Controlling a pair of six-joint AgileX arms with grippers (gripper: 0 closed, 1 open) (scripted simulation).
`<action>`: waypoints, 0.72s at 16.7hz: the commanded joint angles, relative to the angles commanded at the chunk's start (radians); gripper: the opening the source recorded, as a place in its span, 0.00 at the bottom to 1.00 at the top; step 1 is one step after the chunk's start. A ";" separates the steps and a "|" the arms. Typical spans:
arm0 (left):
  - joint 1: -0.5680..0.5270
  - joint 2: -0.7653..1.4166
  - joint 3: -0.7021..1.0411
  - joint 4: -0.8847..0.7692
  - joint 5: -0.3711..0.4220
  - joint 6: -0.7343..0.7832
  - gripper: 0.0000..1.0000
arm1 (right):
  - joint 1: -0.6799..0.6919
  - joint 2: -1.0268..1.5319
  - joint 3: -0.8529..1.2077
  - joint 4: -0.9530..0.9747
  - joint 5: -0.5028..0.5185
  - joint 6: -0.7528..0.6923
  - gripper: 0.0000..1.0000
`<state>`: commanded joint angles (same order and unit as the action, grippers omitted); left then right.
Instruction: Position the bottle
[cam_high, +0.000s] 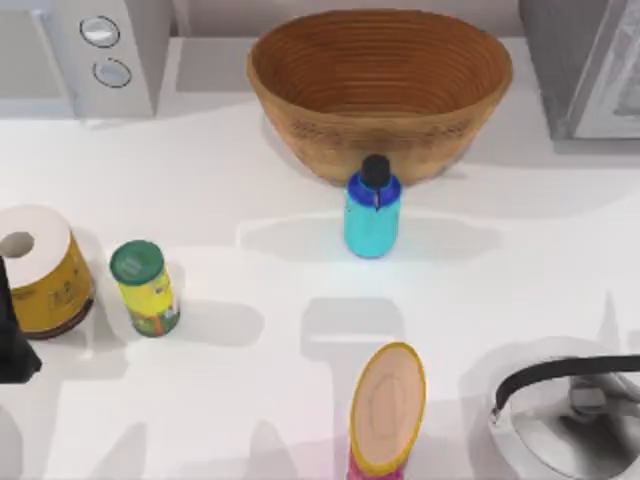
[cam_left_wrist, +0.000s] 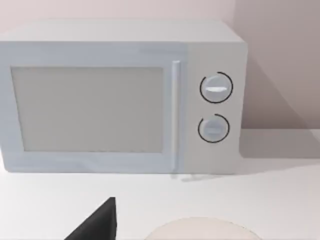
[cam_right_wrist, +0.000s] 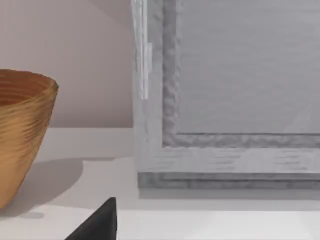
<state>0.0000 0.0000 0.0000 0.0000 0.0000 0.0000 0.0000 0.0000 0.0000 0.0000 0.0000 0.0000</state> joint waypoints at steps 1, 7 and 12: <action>0.000 0.000 0.000 0.000 0.000 0.000 1.00 | 0.000 0.000 0.000 0.000 0.000 0.000 1.00; 0.000 0.000 0.000 0.000 0.000 0.000 1.00 | 0.046 0.159 0.115 0.114 -0.073 -0.028 1.00; 0.000 0.000 0.000 0.000 0.000 0.000 1.00 | 0.147 0.572 0.323 0.319 -0.191 -0.080 1.00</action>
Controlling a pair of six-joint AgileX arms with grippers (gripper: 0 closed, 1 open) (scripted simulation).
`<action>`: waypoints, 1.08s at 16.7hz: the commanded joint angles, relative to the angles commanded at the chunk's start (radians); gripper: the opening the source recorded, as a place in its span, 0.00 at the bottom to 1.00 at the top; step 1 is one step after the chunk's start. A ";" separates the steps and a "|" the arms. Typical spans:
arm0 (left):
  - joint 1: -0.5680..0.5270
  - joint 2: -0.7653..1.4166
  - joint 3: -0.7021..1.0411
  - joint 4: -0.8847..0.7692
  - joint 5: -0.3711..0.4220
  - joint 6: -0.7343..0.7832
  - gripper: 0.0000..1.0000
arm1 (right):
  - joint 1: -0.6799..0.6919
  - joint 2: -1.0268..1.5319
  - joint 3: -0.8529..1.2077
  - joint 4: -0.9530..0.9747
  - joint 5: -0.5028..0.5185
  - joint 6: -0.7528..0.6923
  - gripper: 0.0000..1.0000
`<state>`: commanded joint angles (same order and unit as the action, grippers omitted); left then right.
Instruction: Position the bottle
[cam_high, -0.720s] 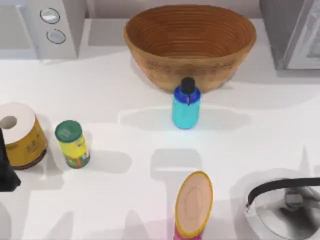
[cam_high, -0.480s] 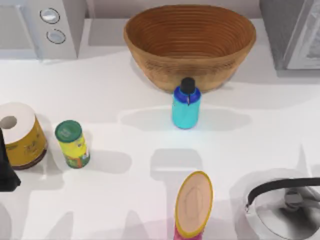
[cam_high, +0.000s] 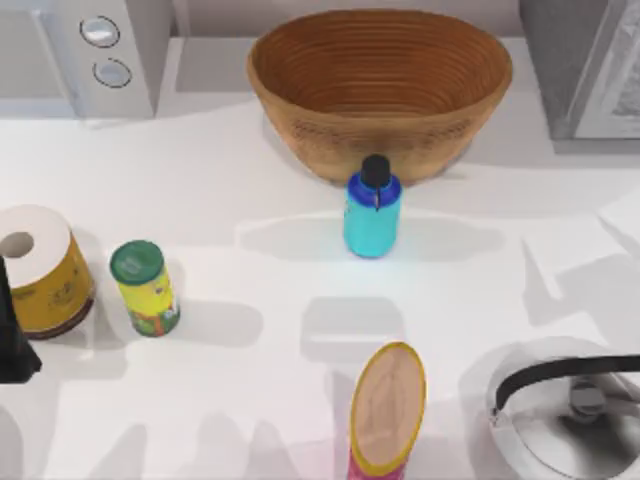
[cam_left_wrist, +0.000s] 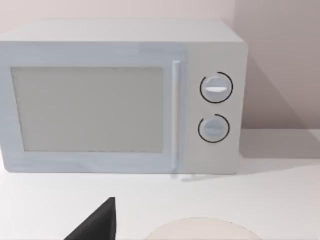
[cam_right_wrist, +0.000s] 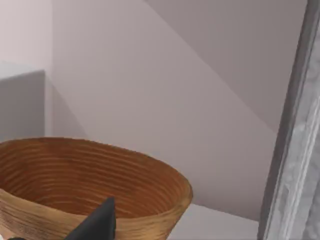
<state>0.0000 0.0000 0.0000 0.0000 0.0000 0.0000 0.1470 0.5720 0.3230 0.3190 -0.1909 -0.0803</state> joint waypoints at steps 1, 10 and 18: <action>0.000 0.000 0.000 0.000 0.000 0.000 1.00 | 0.025 0.111 0.043 0.039 -0.022 -0.010 1.00; 0.000 0.000 0.000 0.000 0.000 0.000 1.00 | 0.247 0.951 0.302 0.228 -0.110 -0.062 1.00; 0.000 0.000 0.000 0.000 0.000 0.000 1.00 | 0.299 1.132 0.326 0.220 -0.087 -0.067 1.00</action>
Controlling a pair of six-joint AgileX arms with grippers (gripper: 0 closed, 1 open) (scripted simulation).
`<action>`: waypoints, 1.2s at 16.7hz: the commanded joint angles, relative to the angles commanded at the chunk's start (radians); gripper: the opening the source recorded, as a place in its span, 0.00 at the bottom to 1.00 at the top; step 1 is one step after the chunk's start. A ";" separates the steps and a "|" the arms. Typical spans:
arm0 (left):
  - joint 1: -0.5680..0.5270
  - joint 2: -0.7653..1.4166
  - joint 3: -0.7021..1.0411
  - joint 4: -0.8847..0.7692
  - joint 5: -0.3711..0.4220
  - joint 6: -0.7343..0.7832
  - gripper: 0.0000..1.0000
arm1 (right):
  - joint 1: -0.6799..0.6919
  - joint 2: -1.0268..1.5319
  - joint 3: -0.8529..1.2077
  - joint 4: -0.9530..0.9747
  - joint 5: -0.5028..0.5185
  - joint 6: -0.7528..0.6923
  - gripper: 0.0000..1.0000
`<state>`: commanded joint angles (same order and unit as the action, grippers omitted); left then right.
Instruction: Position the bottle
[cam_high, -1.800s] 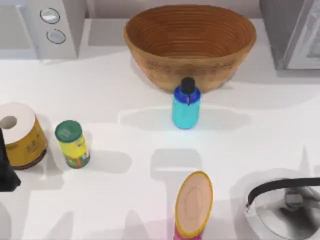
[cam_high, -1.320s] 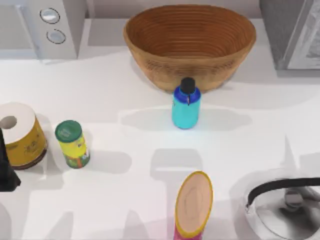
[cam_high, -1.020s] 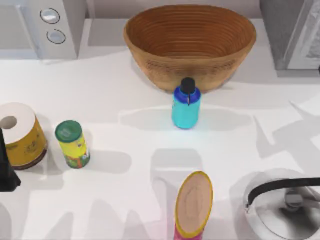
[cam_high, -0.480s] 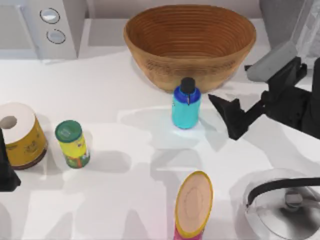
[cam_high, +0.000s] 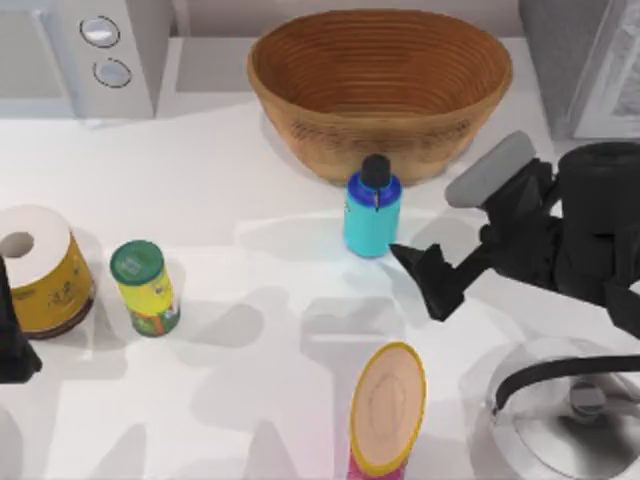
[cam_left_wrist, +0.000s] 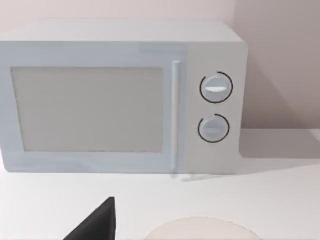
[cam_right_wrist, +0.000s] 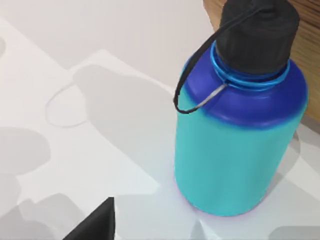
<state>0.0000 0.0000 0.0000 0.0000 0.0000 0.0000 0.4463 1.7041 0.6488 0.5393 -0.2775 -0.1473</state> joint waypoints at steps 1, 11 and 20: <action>0.000 0.000 0.000 0.000 0.000 0.000 1.00 | 0.000 0.000 0.000 0.000 0.000 0.000 1.00; 0.000 0.000 0.000 0.000 0.000 0.000 1.00 | 0.003 0.299 0.264 0.039 0.015 0.008 1.00; 0.000 0.000 0.000 0.000 0.000 0.000 1.00 | 0.071 0.402 0.321 0.090 0.068 0.037 1.00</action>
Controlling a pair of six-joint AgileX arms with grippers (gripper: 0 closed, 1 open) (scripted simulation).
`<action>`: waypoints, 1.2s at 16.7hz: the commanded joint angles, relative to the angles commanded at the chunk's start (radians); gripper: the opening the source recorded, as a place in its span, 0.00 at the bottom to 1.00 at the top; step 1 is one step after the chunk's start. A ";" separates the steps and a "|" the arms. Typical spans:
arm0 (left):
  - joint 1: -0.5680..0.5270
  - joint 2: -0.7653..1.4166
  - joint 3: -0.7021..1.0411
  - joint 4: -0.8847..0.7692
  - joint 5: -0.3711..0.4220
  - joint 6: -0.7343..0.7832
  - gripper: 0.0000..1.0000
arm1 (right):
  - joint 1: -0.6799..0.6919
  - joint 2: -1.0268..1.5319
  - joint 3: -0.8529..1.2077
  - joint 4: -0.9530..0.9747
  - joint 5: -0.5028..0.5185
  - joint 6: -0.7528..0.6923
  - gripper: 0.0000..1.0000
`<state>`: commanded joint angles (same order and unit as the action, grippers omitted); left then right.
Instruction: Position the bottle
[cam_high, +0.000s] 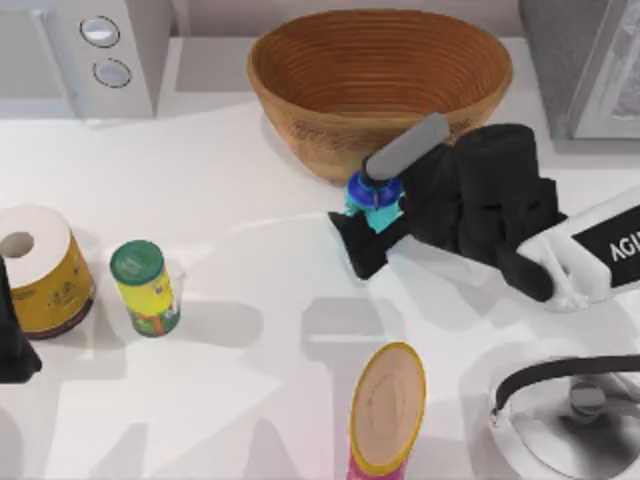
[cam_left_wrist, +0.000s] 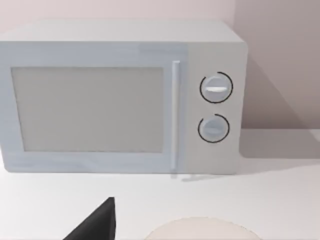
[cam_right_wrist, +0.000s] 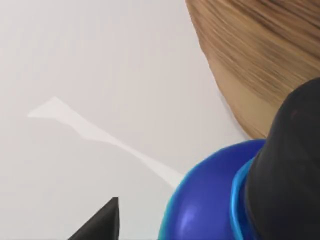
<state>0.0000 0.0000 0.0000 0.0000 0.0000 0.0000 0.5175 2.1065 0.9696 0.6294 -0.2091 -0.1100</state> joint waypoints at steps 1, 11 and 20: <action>0.000 0.000 0.000 0.000 0.000 0.000 1.00 | 0.000 0.000 0.000 0.000 0.000 0.000 0.92; 0.000 0.000 0.000 0.000 0.000 0.000 1.00 | 0.000 0.000 0.000 0.000 0.000 0.000 0.17; 0.000 0.000 0.000 0.000 0.000 0.000 1.00 | 0.000 0.000 0.000 0.000 0.000 0.000 0.00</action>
<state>0.0000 0.0000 0.0000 0.0000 0.0000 0.0000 0.5175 2.1065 0.9696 0.6294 -0.2091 -0.1100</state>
